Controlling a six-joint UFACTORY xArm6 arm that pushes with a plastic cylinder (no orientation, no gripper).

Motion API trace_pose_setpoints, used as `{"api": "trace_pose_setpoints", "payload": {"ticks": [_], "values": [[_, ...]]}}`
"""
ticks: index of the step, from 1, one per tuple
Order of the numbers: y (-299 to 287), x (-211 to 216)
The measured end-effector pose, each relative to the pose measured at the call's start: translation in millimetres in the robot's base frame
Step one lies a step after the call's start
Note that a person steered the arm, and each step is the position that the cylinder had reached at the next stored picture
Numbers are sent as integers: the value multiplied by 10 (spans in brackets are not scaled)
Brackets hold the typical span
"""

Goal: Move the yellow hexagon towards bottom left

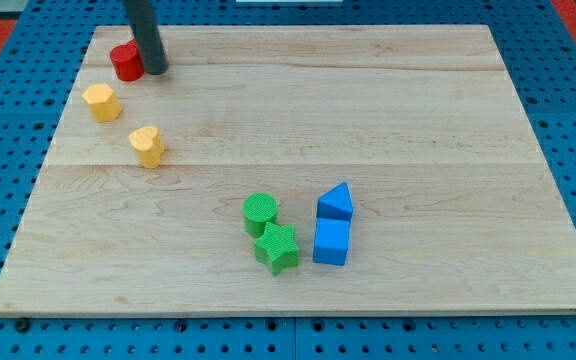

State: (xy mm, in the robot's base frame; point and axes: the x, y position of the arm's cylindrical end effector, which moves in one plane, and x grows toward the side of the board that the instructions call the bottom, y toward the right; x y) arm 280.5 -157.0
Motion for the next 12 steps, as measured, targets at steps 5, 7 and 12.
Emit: {"api": "trace_pose_setpoints", "payload": {"ticks": [5,7,12], "values": [[306,-3],[671,22],[-64,371]]}}
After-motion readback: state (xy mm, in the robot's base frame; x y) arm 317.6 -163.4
